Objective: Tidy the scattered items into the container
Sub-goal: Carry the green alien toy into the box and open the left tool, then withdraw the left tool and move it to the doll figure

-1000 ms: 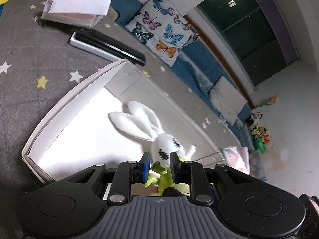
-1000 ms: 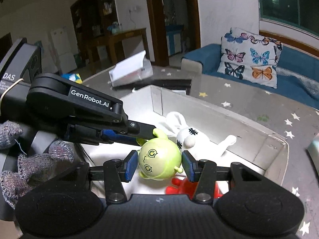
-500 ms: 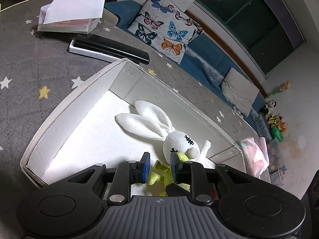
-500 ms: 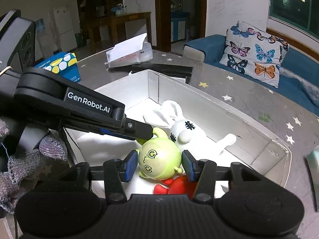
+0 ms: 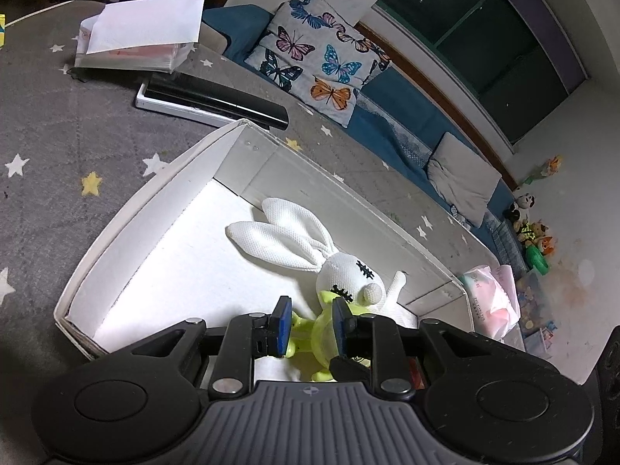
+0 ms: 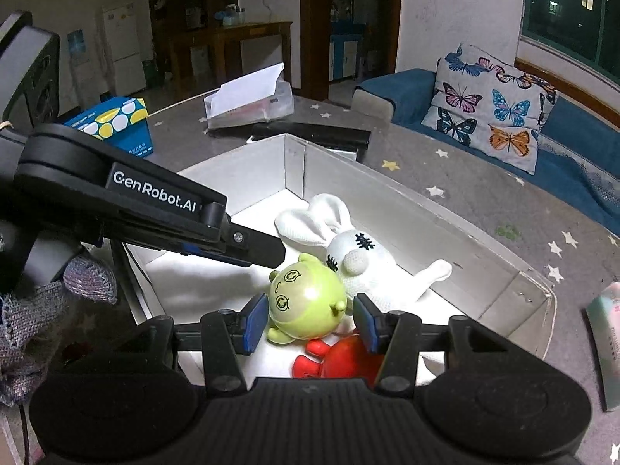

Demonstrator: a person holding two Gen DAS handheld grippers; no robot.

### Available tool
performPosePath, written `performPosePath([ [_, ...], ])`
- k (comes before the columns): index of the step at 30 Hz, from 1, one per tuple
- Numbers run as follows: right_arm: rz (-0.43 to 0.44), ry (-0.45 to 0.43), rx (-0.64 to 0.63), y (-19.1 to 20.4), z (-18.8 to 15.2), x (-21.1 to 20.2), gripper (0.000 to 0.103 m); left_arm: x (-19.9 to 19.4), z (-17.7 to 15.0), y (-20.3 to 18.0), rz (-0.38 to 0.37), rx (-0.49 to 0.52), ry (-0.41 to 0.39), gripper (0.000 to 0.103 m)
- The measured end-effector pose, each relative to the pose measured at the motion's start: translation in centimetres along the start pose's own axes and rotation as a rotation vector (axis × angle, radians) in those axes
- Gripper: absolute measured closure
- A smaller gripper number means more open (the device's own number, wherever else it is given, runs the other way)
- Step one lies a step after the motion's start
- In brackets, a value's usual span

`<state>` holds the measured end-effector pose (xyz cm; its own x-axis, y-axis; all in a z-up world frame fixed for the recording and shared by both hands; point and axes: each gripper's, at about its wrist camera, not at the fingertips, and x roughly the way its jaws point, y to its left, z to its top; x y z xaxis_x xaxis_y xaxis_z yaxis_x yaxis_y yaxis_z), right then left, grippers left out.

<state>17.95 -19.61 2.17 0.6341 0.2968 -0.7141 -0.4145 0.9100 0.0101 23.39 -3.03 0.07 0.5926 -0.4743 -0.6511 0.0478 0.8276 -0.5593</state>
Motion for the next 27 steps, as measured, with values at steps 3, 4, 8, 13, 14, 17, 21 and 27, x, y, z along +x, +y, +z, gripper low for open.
performPosePath([
  [3, -0.001, -0.012, 0.002, 0.0, -0.1, -0.5, 0.054, -0.3, -0.1, 0.0, -0.001, 0.000, -0.005, 0.078],
  [4, -0.006, -0.019, 0.001, 0.1, -0.2, -0.7, 0.054, -0.4, -0.1, 0.0, -0.002, 0.002, -0.006, 0.078],
  [8, -0.012, -0.053, 0.009, 0.2, -0.4, -1.9, 0.053, -1.1, -0.4, -0.2, -0.012, 0.005, -0.014, 0.078],
  [13, -0.012, -0.102, 0.025, 0.8, -1.1, -3.8, 0.053, -2.4, -1.1, -0.3, -0.029, 0.010, -0.029, 0.078],
  [14, -0.011, -0.109, 0.026, 0.9, -1.2, -4.2, 0.052, -2.7, -1.2, -0.4, -0.033, 0.012, -0.030, 0.078],
  [17, -0.004, -0.128, 0.038, 1.3, -1.7, -5.2, 0.048, -3.6, -1.8, -0.7, -0.039, 0.024, -0.040, 0.078],
  [21, -0.003, -0.153, 0.053, 1.9, -2.4, -6.4, 0.042, -4.9, -2.6, -1.1, -0.046, 0.047, -0.055, 0.078],
  [27, 0.003, -0.180, 0.079, 2.8, -3.5, -8.2, 0.039, -6.8, -4.1, -1.7, -0.048, 0.082, -0.075, 0.078],
])
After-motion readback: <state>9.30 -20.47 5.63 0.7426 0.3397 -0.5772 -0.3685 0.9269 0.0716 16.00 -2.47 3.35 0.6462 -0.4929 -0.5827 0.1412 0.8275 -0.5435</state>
